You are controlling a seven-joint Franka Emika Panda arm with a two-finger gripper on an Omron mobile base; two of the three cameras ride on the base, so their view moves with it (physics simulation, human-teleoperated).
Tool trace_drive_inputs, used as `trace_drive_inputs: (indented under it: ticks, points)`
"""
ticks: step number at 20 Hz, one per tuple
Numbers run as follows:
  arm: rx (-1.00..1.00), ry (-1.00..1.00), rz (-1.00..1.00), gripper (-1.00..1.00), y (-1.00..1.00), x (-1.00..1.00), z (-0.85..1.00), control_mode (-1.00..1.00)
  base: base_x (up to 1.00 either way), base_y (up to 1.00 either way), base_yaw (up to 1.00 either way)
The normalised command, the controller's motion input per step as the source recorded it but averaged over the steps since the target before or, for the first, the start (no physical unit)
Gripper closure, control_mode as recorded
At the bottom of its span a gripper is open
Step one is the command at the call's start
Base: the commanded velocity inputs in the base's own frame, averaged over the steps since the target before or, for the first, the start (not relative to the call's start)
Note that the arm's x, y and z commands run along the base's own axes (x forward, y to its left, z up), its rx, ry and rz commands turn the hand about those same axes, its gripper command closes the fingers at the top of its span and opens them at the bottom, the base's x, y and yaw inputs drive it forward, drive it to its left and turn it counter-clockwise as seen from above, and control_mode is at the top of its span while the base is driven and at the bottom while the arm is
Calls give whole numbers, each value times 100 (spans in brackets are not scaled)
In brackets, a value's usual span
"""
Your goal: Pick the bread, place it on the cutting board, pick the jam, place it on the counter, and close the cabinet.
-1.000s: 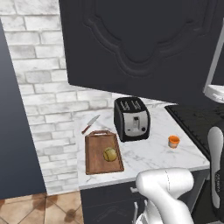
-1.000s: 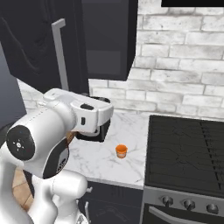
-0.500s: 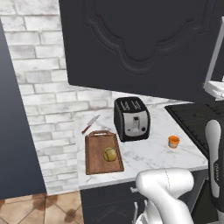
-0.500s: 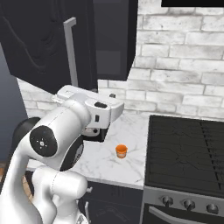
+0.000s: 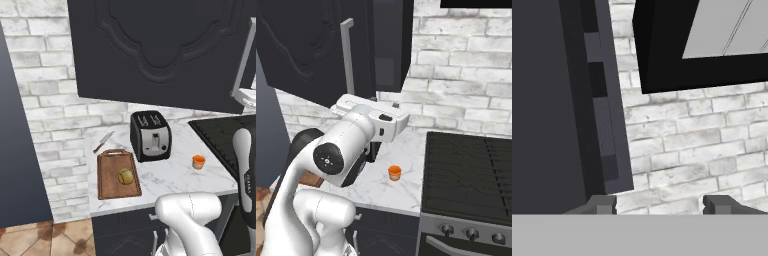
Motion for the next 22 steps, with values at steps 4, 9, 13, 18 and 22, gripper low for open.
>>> trace_drive_inputs:
  ticks: [4,9,13,18,22]
  points:
    - [0,-5,0,-100,0,53,-24,-100,0,0,0]
    - [0,-4,0,-100,0,54,-28,-100,0,0,0]
    - [0,-3,0,-100,0,58,-31,-100,0,0,0]
    - [-1,-3,0,-100,1,60,-31,-100,0,0,0]
    - [-1,-3,0,-100,2,59,-28,-100,0,0,0]
